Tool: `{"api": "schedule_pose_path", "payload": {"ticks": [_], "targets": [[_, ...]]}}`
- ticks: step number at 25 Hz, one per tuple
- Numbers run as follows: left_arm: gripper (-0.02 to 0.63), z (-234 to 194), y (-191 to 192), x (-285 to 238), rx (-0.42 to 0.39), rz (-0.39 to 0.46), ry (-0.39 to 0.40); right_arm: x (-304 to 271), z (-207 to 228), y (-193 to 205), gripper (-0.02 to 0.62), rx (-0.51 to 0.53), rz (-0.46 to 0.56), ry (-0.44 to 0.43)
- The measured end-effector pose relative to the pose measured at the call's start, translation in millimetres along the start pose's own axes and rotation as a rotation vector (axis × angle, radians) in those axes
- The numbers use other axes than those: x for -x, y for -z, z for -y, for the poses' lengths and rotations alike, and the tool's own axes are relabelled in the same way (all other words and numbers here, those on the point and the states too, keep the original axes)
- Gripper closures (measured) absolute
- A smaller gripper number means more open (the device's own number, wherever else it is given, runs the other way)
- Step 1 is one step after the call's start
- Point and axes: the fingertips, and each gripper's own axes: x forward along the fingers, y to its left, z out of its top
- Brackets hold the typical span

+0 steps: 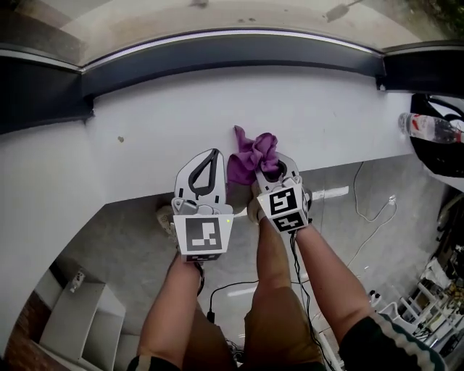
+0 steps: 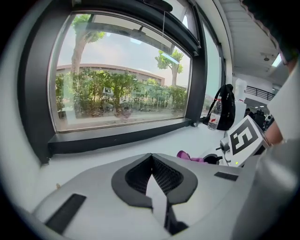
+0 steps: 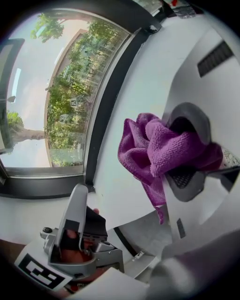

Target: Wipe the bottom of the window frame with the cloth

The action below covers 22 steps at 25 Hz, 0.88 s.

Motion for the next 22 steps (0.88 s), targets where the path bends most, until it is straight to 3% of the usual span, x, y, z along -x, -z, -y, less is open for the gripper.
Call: {"api": "schedule_pose_path", "payload": {"ticks": [4,22], "targets": [[0.597,-32.0,8.0,17.4,0.022,0.005,-0.05,-13.5,-28.6,-21.1,0.491,0.08,0.009,-0.017],[0.597,-154.4,53.9,102.7,0.118,-0.011,-0.262,-70.8,-166.4,-112.7,0.491,0.248,0.071,-0.19]]}}
